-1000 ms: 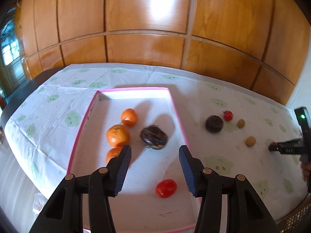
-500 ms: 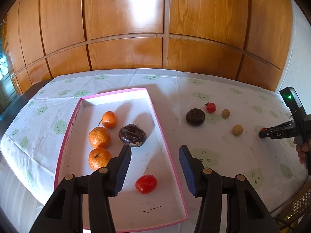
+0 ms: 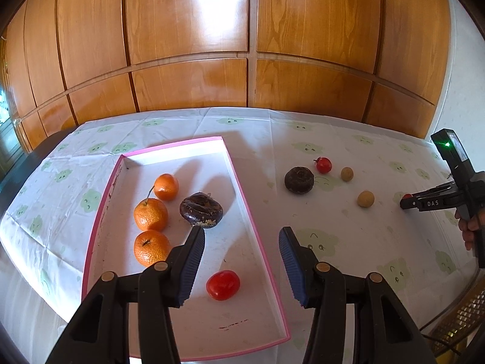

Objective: Organize fruits

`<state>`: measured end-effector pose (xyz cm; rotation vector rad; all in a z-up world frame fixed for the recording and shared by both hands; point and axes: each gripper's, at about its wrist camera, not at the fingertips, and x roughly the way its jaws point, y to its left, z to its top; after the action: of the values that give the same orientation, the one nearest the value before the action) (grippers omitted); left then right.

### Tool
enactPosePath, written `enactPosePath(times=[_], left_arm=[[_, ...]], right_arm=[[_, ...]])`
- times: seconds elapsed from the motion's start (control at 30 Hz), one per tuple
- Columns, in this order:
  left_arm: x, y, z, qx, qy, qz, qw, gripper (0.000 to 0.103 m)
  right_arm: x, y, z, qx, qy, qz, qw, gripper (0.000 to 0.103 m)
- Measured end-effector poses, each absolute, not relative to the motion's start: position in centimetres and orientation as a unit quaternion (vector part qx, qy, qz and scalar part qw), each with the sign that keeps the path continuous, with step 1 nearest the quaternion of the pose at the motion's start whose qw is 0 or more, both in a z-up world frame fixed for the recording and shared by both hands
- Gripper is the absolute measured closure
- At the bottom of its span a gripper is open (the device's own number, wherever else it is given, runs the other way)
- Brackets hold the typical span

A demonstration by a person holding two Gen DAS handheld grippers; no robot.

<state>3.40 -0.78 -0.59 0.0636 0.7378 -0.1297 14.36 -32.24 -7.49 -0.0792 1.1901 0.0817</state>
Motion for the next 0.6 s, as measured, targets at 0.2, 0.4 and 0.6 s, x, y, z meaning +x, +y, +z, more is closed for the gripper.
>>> enactPosePath(times=[0.2,0.4,0.6], left_arm=[[3.3,-0.9,-0.6,0.03,0.361,-0.062,0.93,0.051],[3.3,-0.8,-0.7,0.03,0.362,-0.063,0.929,0.051],[3.3,-0.5,-0.7,0.028,0.363,-0.062,0.929,0.051]], right_arm=[[14.1,-32.4,-7.4,-0.033,0.556,0.038,0.829,0.077],[13.9,-32.5,-6.9,-0.028,0.55,0.044,0.834,0.077],[13.6,-31.9,-5.9,-0.024,0.542,0.056,0.838,0.077]])
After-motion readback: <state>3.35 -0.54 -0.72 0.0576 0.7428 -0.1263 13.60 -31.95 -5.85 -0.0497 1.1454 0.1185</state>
